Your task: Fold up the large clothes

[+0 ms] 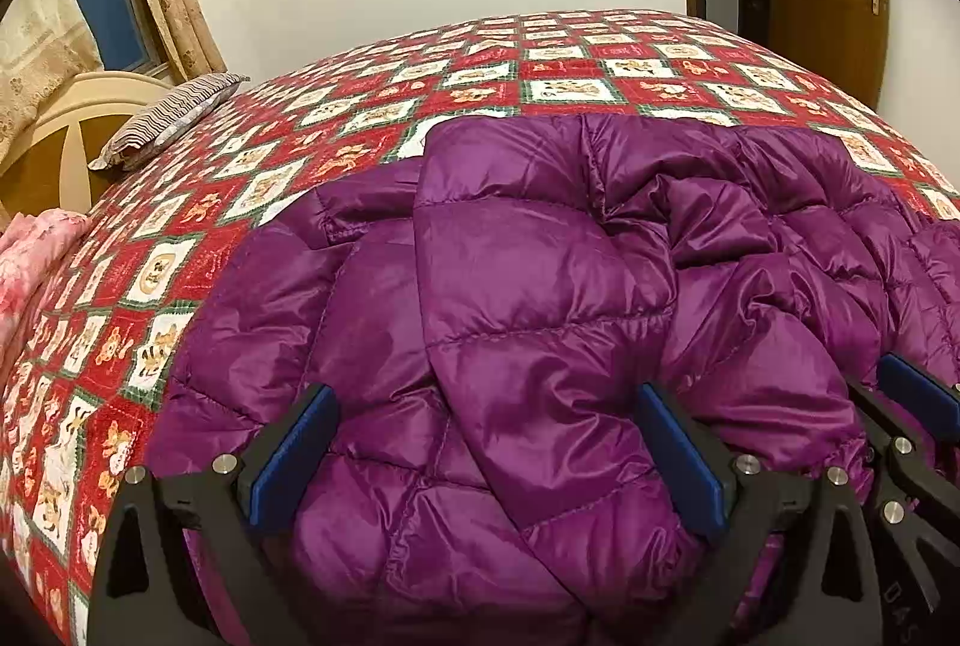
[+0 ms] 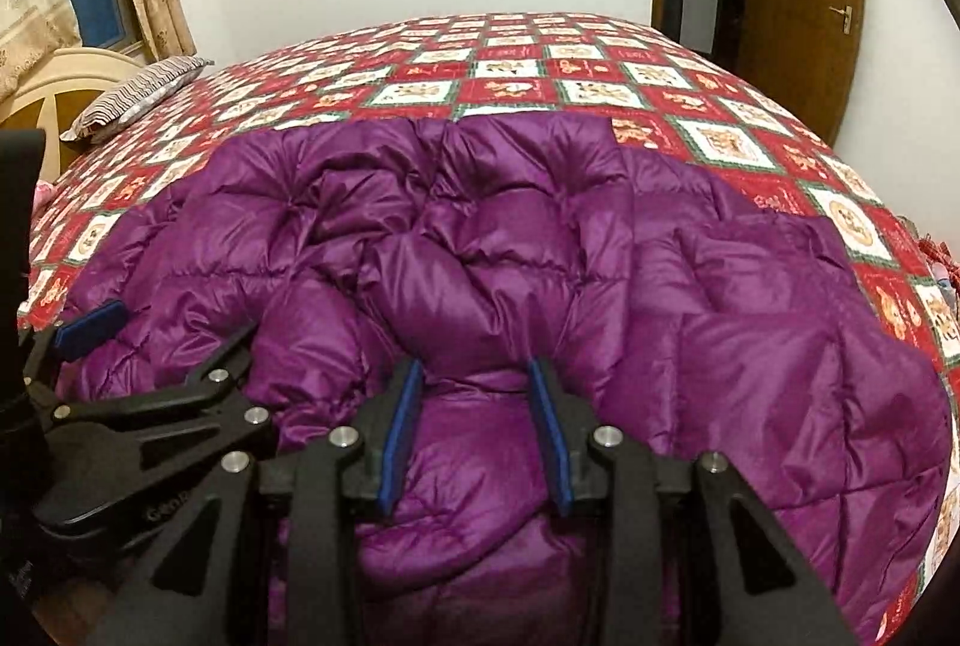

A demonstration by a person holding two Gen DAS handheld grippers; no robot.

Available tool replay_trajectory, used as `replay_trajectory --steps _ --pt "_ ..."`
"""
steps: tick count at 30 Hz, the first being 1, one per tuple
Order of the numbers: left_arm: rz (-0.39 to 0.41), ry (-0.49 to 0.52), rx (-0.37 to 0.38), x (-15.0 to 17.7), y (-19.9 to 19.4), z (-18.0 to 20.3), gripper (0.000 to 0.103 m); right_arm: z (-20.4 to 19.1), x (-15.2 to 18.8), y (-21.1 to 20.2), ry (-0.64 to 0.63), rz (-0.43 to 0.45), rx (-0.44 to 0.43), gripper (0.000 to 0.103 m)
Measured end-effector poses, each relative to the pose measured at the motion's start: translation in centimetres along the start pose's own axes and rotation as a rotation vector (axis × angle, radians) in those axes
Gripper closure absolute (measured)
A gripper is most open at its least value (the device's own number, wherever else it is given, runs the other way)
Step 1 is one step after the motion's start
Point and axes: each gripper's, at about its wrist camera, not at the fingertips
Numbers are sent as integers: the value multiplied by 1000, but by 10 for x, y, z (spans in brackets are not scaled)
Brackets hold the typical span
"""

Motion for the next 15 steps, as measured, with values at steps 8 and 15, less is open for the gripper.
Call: replay_trajectory --steps 8,15 --pt "10 5 -12 2 -1 1 3 -3 1 0 -13 3 15 62" --pt "12 8 -18 2 -2 2 2 -5 0 1 -19 3 22 62"
Point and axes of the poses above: each gripper's, at about its wrist camera, not at the fingertips, and y roughly the way its jaws point, z to its right, x to its underside, and after that the axes turned 9 degrees about -y, right-handed
